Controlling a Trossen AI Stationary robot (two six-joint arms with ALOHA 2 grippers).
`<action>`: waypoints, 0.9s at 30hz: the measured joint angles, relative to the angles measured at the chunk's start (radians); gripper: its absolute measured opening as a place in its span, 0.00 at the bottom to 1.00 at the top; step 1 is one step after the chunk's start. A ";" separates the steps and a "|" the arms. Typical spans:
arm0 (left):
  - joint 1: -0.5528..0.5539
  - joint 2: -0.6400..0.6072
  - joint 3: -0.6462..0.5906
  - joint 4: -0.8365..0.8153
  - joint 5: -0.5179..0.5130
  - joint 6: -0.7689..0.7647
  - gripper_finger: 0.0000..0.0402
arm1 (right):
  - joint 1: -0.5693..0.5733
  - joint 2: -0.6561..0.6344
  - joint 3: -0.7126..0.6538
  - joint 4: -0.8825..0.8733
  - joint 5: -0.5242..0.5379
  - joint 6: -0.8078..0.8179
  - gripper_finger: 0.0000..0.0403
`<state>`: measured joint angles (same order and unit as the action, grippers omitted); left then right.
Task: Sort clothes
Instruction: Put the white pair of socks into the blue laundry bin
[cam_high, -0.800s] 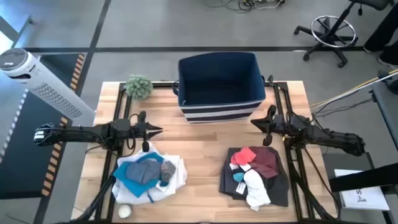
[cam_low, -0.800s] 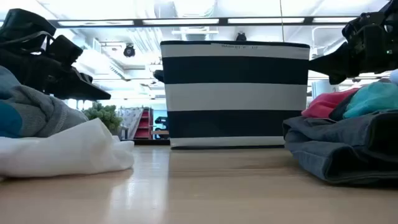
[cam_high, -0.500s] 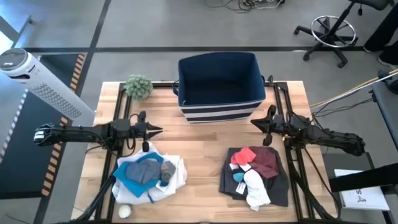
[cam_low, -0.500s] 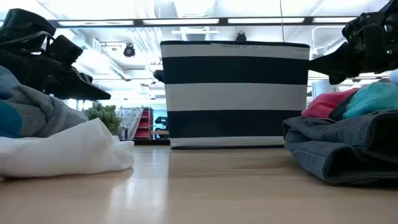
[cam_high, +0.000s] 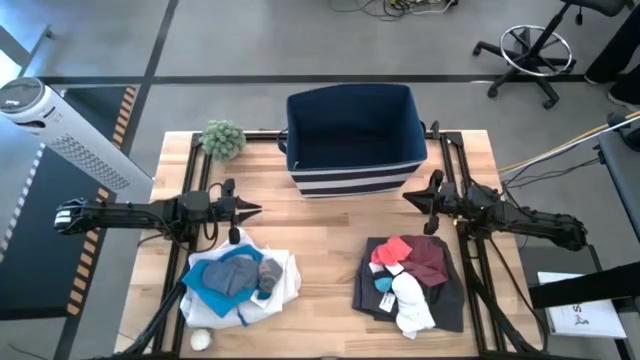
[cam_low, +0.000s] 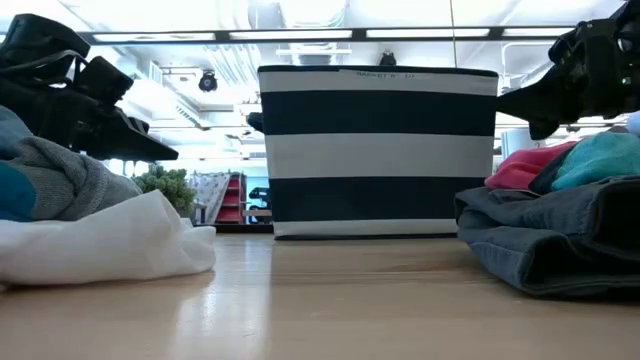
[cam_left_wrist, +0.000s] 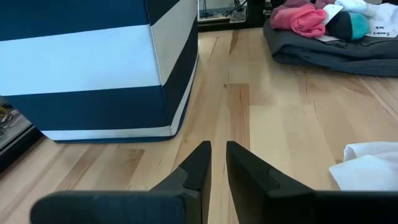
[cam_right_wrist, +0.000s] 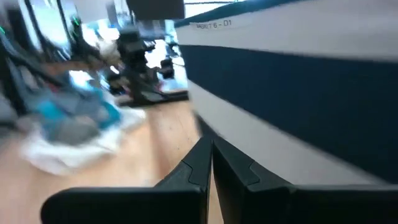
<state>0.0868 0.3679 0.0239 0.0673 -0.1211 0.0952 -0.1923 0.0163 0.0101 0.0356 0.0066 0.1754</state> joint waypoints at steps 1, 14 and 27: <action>0.000 0.000 0.000 0.000 0.000 0.000 0.09 | 0.000 0.000 0.000 0.017 -0.028 0.073 0.00; 0.000 0.000 0.000 0.007 0.000 0.000 0.09 | 0.000 0.000 0.000 0.149 -0.072 0.079 0.00; 0.000 0.000 0.000 0.080 0.000 0.000 0.09 | 0.021 0.161 0.132 0.157 -0.337 -0.016 0.00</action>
<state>0.0868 0.3679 0.0238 0.1474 -0.1212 0.0952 -0.1718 0.1770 0.1423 0.1923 -0.3302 0.1596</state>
